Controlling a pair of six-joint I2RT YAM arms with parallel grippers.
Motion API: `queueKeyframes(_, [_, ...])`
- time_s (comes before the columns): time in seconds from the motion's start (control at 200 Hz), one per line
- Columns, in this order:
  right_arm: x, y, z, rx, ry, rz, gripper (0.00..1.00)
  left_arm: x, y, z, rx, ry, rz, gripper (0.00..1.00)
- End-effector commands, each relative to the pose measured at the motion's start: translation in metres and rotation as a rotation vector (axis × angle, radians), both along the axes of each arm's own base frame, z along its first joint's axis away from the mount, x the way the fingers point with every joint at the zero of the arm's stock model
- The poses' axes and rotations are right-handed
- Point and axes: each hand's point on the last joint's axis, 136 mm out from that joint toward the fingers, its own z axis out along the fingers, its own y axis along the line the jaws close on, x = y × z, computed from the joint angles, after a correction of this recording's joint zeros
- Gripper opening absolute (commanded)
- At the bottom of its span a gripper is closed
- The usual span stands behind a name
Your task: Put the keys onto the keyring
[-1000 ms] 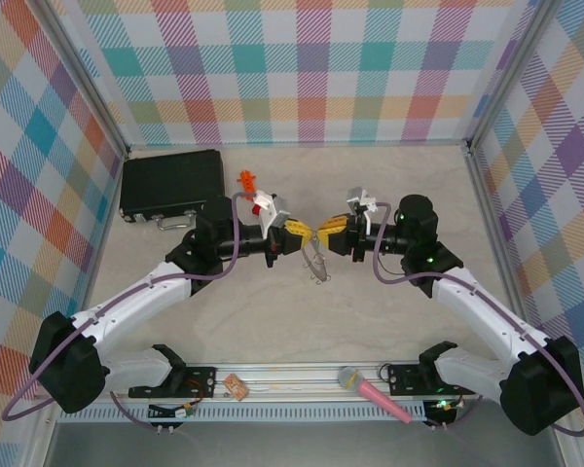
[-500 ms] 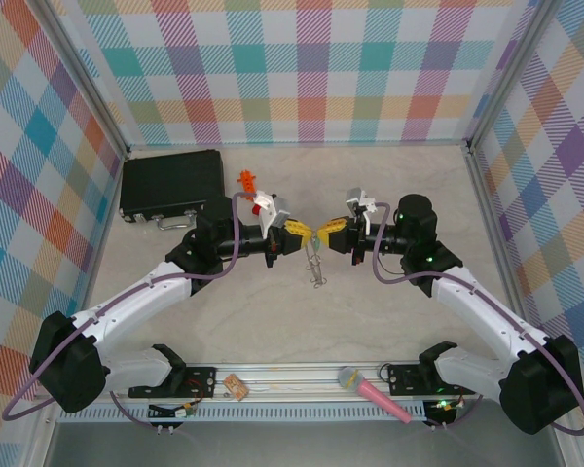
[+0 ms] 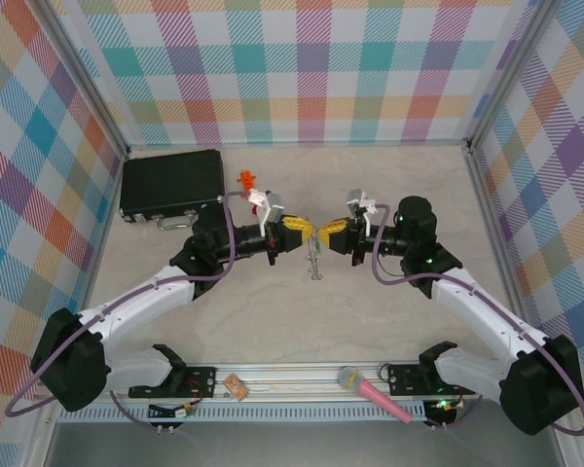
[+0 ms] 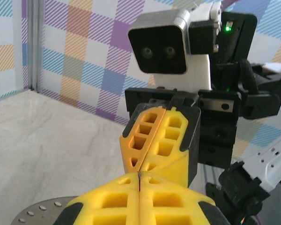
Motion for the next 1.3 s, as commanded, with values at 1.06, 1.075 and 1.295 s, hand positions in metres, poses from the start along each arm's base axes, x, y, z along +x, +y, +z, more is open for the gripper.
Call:
queueKeyframes(1.06, [0.009, -0.012, 0.034, 0.131, -0.045, -0.112, 0.28, -0.009, -0.003, 0.029, -0.192, -0.085, -0.012, 0.00])
queueKeyframes(1.075, [0.010, -0.013, 0.033, 0.128, -0.043, -0.122, 0.28, -0.008, -0.002, 0.029, -0.192, -0.085, -0.009, 0.00])
queueKeyframes(1.295, [0.025, -0.027, 0.028, 0.108, -0.068, -0.259, 0.32, -0.010, -0.001, 0.033, -0.189, -0.096, -0.008, 0.00])
